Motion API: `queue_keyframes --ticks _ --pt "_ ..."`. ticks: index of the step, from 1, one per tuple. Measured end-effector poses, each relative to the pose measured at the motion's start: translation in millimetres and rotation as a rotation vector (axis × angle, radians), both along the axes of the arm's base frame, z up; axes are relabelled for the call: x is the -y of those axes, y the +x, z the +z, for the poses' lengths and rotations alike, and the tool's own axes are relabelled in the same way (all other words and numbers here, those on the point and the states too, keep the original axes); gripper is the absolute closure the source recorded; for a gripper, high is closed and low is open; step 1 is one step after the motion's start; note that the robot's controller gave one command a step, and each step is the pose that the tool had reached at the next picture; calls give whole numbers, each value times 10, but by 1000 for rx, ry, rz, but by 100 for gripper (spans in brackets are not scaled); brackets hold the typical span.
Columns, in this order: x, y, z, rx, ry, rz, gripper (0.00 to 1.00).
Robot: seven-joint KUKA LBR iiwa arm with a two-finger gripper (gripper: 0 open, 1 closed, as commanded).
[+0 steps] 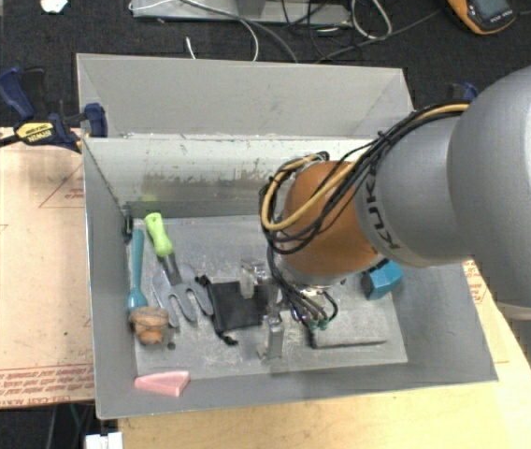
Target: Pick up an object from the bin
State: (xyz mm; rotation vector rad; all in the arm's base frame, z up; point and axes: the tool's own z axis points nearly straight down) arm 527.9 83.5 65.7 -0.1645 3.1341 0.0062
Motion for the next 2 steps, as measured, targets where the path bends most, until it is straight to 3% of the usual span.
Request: queue_keyframes --ticks 1,2 --pt "28 85 49 15 3 -7 100" --pt "28 85 49 15 3 -7 100"
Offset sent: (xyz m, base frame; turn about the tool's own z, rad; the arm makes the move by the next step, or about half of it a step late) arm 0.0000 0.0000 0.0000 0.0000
